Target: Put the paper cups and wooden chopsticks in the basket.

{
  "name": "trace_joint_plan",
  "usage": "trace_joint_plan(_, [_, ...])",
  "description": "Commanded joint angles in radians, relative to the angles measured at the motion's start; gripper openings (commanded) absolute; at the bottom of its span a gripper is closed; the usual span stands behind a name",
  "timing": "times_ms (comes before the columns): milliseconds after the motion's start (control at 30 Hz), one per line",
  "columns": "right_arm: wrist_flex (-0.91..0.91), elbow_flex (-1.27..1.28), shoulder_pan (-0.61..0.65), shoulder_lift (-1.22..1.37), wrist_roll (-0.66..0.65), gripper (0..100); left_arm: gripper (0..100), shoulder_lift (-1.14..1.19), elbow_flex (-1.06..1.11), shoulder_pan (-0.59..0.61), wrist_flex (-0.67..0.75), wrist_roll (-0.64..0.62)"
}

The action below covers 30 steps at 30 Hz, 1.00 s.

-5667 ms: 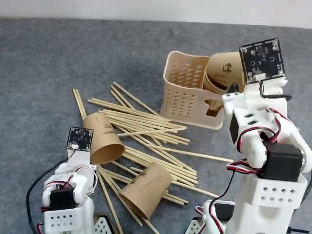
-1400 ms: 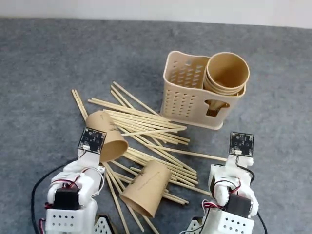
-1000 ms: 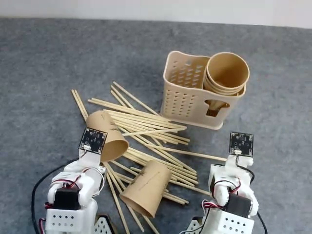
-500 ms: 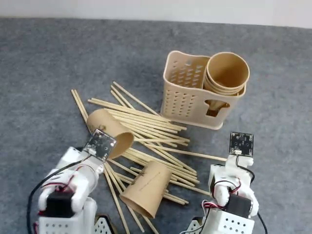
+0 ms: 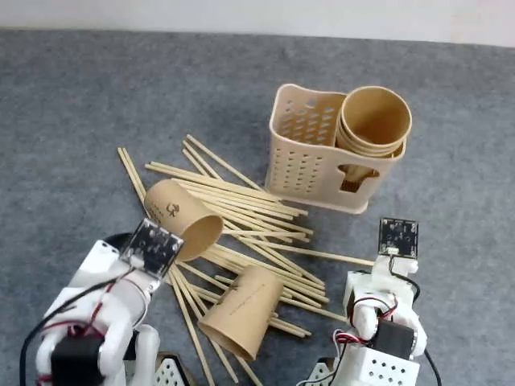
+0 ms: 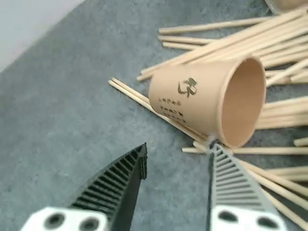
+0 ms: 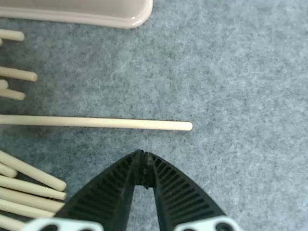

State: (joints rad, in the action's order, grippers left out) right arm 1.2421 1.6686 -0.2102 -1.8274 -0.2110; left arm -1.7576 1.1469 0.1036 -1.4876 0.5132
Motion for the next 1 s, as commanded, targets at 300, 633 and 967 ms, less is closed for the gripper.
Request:
trace_joint_plan(300, [-0.021, 0.122, 0.010, -0.013, -0.002, 0.5, 23, 0.524, -0.180, -0.137, 0.100, -0.083])
trace_joint_plan(633, [-0.021, 0.120, 0.010, -0.013, -0.002, 0.5, 22, 0.515, 0.093, -0.128, 0.448, -0.109])
trace_joint_plan(967, [-0.021, 0.120, -0.018, -0.013, -0.002, 0.5, 9, 0.211, 0.214, -0.131, 0.496, -0.109])
